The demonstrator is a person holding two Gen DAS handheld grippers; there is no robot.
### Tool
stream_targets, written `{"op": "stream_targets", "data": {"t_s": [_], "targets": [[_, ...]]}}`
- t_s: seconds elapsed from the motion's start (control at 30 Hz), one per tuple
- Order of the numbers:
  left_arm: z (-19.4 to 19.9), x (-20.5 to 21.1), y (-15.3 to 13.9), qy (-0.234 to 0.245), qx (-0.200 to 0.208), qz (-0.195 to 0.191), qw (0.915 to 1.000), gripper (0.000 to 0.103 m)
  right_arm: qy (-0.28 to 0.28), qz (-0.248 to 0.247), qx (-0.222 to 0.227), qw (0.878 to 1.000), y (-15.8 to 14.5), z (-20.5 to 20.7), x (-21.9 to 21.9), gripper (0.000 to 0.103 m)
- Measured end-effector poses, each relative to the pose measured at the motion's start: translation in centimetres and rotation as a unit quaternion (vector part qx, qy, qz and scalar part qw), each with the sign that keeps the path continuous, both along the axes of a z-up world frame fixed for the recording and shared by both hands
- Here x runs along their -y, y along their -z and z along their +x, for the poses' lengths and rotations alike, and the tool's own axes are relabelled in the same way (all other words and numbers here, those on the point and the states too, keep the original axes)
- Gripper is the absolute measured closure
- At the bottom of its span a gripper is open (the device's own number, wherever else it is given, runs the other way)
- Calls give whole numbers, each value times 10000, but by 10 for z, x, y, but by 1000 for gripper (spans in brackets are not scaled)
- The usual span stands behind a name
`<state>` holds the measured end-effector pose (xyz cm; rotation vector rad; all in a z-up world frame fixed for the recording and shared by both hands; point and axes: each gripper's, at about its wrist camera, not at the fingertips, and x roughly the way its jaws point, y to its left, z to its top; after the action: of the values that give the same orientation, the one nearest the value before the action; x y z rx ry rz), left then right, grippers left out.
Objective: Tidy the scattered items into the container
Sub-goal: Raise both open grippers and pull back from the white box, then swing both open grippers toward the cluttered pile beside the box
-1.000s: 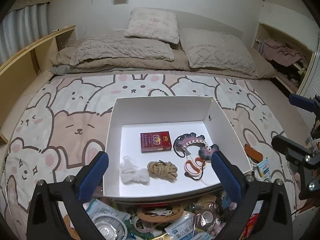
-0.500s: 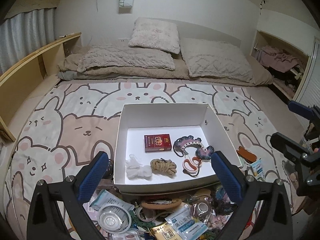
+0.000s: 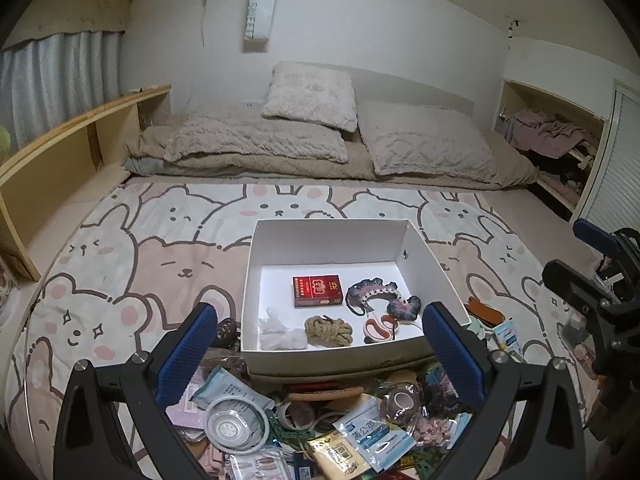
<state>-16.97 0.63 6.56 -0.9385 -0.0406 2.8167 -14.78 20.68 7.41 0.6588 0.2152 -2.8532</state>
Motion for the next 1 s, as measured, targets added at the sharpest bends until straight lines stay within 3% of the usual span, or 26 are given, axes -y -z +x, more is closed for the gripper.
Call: {"op": "stream_targets", "data": {"t_s": [0.37,0.53,1.0], "targets": [[35,14,-16,1,-481,76,9988,0,209,-24,-361,9991,4,31,-10,0],[55,14,-18,-31,-722,-116,9973,0,265,-167,-464,9984,9,45,-15,0],[95,22,-13,-54,-980,-101,9951,0,344,-238,-718,9965,15,86,-20,0]]}}
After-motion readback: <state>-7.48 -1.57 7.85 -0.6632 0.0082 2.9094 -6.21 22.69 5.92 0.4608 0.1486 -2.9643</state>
